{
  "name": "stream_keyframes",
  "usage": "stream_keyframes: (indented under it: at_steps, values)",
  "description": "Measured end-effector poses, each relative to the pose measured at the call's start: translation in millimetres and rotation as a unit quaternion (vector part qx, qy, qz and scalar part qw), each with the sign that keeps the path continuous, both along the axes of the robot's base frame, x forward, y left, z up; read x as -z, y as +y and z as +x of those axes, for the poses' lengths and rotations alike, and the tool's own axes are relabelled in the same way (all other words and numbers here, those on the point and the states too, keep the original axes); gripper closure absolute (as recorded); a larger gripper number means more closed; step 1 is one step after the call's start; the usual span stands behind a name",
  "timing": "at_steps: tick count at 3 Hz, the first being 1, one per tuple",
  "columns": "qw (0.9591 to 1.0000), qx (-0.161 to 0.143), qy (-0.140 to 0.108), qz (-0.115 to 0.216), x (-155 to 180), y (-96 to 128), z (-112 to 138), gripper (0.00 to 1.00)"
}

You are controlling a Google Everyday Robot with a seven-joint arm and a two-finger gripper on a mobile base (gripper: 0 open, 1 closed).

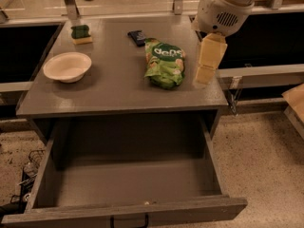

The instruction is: Place green rice chip bag into top drawer

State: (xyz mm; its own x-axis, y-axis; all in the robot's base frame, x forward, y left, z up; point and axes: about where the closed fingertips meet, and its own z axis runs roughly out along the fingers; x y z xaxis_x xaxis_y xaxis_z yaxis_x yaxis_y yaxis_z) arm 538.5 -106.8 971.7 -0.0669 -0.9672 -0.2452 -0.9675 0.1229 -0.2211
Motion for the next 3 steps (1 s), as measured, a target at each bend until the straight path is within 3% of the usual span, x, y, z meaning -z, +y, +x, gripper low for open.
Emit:
stream_keyframes:
  at_steps: [1,2,3]
  values:
    - [1.0,0.002,0.001,0.008,3.0,2.2,6.7,0.0]
    - [0.9996,-0.009,-0.002,0.026,13.8,25.0,40.9,0.0]
    - [0.9995,-0.019,0.003,0.025,38.5,63.7,100.8,0.0]
